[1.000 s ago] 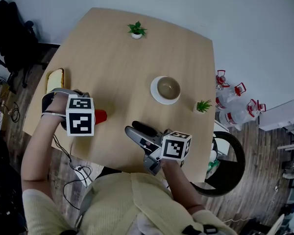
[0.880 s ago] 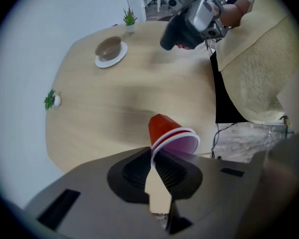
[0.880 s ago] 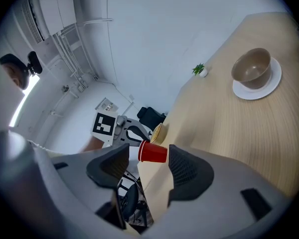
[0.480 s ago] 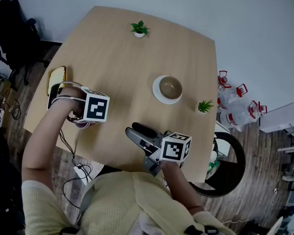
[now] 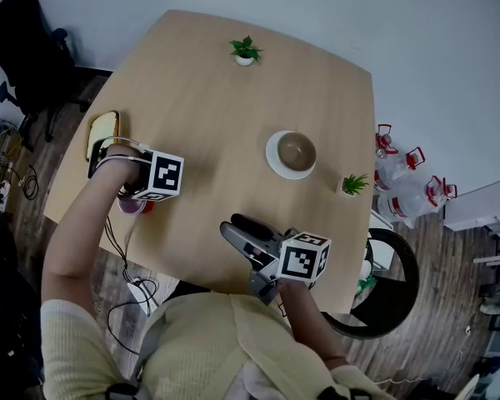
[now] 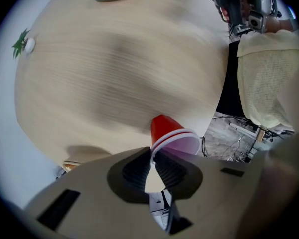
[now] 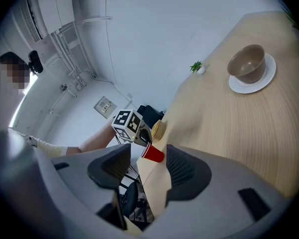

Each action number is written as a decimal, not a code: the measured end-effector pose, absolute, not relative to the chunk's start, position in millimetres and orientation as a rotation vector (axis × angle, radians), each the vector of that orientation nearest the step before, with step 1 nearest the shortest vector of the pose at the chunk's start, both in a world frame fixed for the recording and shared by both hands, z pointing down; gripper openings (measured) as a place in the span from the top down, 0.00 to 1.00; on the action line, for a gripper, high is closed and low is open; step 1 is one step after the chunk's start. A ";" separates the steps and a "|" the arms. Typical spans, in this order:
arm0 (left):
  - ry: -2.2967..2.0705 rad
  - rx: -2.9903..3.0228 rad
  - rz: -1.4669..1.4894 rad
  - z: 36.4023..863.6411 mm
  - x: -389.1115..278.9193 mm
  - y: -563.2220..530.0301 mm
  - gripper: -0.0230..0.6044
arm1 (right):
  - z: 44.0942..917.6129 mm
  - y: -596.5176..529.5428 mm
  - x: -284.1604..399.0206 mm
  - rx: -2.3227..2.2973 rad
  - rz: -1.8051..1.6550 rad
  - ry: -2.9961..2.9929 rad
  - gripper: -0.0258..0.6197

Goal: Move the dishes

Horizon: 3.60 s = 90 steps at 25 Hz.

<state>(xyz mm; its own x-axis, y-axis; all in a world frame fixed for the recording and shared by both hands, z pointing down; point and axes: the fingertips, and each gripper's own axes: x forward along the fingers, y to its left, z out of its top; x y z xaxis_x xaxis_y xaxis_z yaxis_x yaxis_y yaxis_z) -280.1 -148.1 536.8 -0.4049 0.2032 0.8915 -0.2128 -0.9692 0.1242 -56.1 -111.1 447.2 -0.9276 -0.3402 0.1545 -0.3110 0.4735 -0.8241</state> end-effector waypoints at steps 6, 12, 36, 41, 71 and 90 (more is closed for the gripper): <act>-0.073 1.688 2.408 539.8 -273.5 -159.2 0.90 | 450.0 -111.9 -56.8 -0.595 -1.482 2.674 0.60; -0.127 1.751 2.340 539.8 -268.7 -159.2 0.76 | 451.0 -110.3 -62.2 -0.577 -1.490 2.680 0.60; -0.468 2.634 1.627 435.0 -172.9 -147.1 0.70 | 442.8 -119.0 -51.0 -0.615 -1.421 2.688 0.60; -0.662 2.799 1.251 410.3 -143.3 -148.0 0.72 | 434.7 -126.6 -39.0 -0.689 -1.314 2.728 0.60; -1.251 2.499 0.291 426.5 -92.9 -159.4 0.78 | 481.3 -239.8 68.0 -1.600 -0.046 3.427 0.68; -1.177 2.408 0.311 446.2 -88.9 -147.9 0.79 | 550.3 -281.7 70.9 -1.553 0.544 3.922 0.79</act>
